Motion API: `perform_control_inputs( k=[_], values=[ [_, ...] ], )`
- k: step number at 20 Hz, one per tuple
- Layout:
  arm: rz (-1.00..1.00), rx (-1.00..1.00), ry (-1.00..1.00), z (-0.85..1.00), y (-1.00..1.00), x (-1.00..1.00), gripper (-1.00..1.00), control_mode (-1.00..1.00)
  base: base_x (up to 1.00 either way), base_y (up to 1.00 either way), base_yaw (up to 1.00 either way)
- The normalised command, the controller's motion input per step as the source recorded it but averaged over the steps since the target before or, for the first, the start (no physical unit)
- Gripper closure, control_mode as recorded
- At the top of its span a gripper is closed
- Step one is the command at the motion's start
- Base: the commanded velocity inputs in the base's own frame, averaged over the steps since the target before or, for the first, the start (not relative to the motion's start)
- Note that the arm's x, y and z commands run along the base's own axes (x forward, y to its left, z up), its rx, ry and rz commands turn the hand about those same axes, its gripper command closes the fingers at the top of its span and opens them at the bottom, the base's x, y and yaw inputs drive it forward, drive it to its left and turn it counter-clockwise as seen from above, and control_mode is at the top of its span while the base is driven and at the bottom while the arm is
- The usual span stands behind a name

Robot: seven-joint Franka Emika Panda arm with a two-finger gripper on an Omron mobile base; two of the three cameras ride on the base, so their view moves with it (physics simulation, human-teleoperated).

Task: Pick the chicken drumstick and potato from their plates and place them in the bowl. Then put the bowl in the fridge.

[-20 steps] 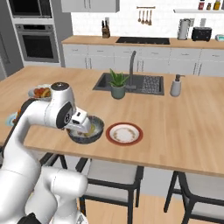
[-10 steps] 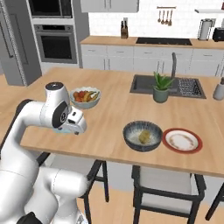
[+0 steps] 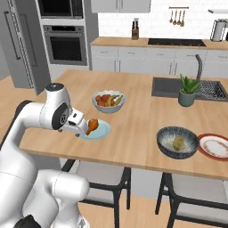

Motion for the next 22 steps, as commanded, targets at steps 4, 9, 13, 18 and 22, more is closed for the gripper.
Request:
perform_control_inputs(
  k=[4, 9, 13, 18, 22],
  values=[
    [0.0, 0.0, 0.0, 0.0, 0.0, 0.0, -1.0, 1.0, 0.41, 0.51, -0.03],
    [0.0, 0.0, 0.0, 0.0, 0.0, 0.0, -1.0, 1.0, 0.69, 0.0, 0.0],
    [0.0, 0.0, 0.0, 0.0, 0.0, 0.17, -1.0, -1.0, 0.55, 0.0, 0.0],
    [0.0, 0.0, 0.0, 0.0, 0.0, 0.88, -1.0, -1.0, 0.0, 0.0, 0.0],
    [0.0, 0.0, 0.02, -0.2, -0.02, 1.0, -1.0, -1.0, 0.0, 0.0, 0.0]
  ],
)
